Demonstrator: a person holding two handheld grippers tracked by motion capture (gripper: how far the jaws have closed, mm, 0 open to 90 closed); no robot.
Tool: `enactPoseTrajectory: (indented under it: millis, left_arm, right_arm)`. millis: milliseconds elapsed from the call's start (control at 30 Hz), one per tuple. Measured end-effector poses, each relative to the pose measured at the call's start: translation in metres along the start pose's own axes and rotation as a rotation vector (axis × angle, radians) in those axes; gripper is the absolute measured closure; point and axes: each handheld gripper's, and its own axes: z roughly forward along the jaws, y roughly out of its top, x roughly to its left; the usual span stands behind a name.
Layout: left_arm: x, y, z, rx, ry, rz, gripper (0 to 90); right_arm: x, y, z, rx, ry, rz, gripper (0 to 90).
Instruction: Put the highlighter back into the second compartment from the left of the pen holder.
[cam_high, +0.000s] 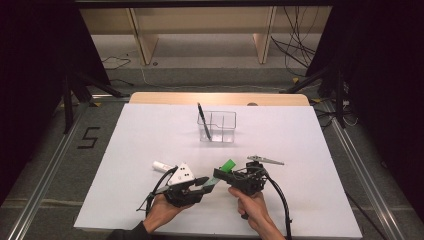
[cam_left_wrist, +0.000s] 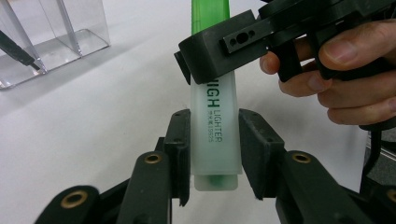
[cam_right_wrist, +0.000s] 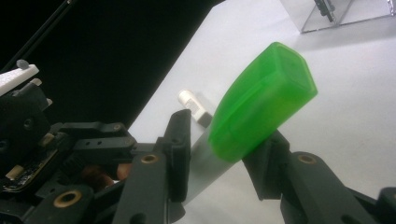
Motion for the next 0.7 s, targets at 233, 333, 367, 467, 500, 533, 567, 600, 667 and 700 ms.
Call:
enactPoseTrajectory:
  millis: [233, 333, 367, 467, 500, 533, 567, 600, 667, 700]
  left_arm:
    - [0.002, -0.002, 0.003, 0.01, -0.025, -0.004, 64.7]
    - [0.002, -0.001, 0.004, 0.015, -0.043, -0.006, 50.7]
    - [0.002, -0.001, 0.004, 0.015, -0.043, -0.006, 44.3]
    - [0.002, -0.001, 0.002, 0.012, -0.054, -0.005, 34.7]
    - [0.003, -0.001, 0.0, 0.007, -0.059, -0.012, 32.6]
    - [0.004, -0.001, -0.001, 0.006, -0.062, -0.014, 31.4]
    - [0.004, -0.001, -0.001, 0.006, -0.062, -0.014, 30.2]
    - [0.005, -0.001, -0.003, 0.005, -0.065, -0.018, 29.0]
    - [0.008, -0.002, -0.006, -0.003, -0.063, -0.024, 27.3]
    - [0.01, -0.003, -0.008, -0.006, -0.062, -0.031, 26.4]
  right_arm:
    - [0.001, 0.001, -0.001, -0.004, 0.035, 0.014, 72.3]
    - [0.004, 0.001, -0.002, -0.004, 0.063, 0.012, 75.3]
    - [0.004, 0.001, -0.002, -0.006, 0.067, 0.008, 75.3]
    - [0.005, 0.003, -0.005, -0.018, 0.061, -0.005, 75.5]
    - [0.005, 0.004, -0.007, -0.021, 0.055, -0.011, 75.6]
    - [0.005, 0.005, -0.008, -0.024, 0.051, -0.02, 75.5]
    - [0.005, 0.006, -0.009, -0.032, 0.051, -0.022, 75.6]
    - [0.005, 0.007, -0.01, -0.036, 0.049, -0.027, 75.6]
    - [0.005, 0.009, -0.012, -0.045, 0.044, -0.035, 75.6]
    - [0.005, 0.01, -0.013, -0.048, 0.043, -0.037, 75.6]
